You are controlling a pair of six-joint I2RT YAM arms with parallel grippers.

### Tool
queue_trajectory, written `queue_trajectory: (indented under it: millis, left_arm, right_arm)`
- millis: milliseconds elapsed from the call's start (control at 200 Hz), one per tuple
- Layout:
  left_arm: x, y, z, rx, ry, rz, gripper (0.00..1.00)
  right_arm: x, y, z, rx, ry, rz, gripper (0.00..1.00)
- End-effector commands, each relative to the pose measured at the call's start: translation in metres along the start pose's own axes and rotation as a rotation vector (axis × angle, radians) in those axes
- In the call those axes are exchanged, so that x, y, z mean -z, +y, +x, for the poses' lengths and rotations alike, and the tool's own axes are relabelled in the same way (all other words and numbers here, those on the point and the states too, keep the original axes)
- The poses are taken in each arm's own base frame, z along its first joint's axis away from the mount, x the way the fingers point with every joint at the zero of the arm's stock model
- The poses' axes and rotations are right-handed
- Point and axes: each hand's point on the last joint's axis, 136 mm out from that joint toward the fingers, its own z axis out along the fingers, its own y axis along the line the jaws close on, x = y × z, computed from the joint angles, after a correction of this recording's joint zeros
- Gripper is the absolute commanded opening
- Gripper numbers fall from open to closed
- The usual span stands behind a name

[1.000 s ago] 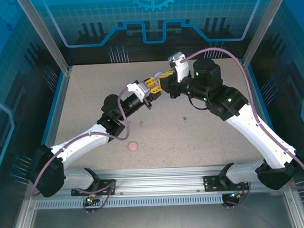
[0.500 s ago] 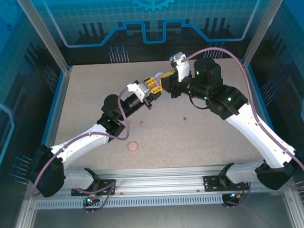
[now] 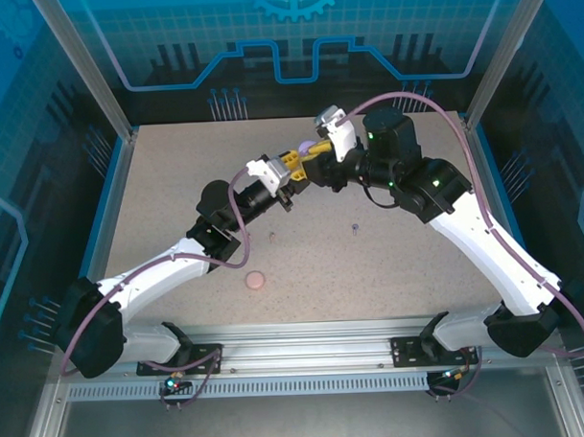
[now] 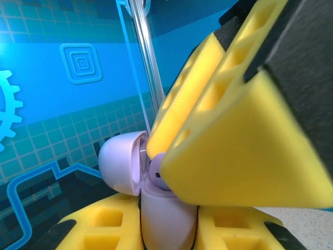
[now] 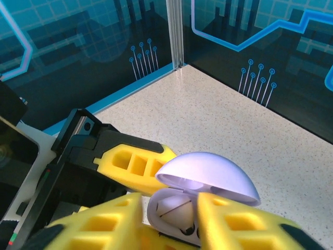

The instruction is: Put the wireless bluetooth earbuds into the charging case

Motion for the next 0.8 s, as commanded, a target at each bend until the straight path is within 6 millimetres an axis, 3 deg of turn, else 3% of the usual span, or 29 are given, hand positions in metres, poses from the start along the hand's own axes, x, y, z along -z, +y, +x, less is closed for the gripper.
queue_trajectory:
  millis: [0, 80, 255, 405, 480, 580, 665, 795]
  left_arm:
    - [-0.002, 0.002, -0.028, -0.008, -0.084, -0.009, 0.00]
    - [-0.001, 0.003, -0.024, 0.000, -0.078, -0.014, 0.00]
    - [0.000, 0.004, -0.019, 0.018, -0.071, -0.024, 0.00]
    - [0.003, 0.006, -0.015, 0.019, -0.067, -0.040, 0.00]
    - [0.005, 0.005, -0.013, 0.020, -0.062, -0.046, 0.00]
    - [0.008, 0.007, -0.013, 0.020, -0.062, -0.057, 0.00]
    - [0.011, 0.007, -0.012, 0.021, -0.062, -0.062, 0.00]
    - [0.014, 0.007, -0.012, 0.023, -0.065, -0.071, 0.00]
  right_arm:
    - [0.007, -0.002, 0.002, -0.027, 0.031, 0.024, 0.44]
    - [0.017, -0.001, -0.008, -0.054, -0.002, 0.015, 0.57]
    - [0.054, -0.001, -0.039, -0.156, -0.117, -0.014, 0.70]
    - [0.092, -0.031, -0.048, -0.344, -0.210, 0.064, 0.74]
    - [0.105, -0.058, -0.031, -0.468, -0.210, 0.162, 0.75]
    - [0.109, -0.093, 0.008, -0.607, -0.160, 0.295, 0.77]
    - [0.095, -0.116, 0.051, -0.707, -0.066, 0.369, 0.77]
    - [0.056, -0.139, 0.131, -0.810, 0.169, 0.458, 0.74]
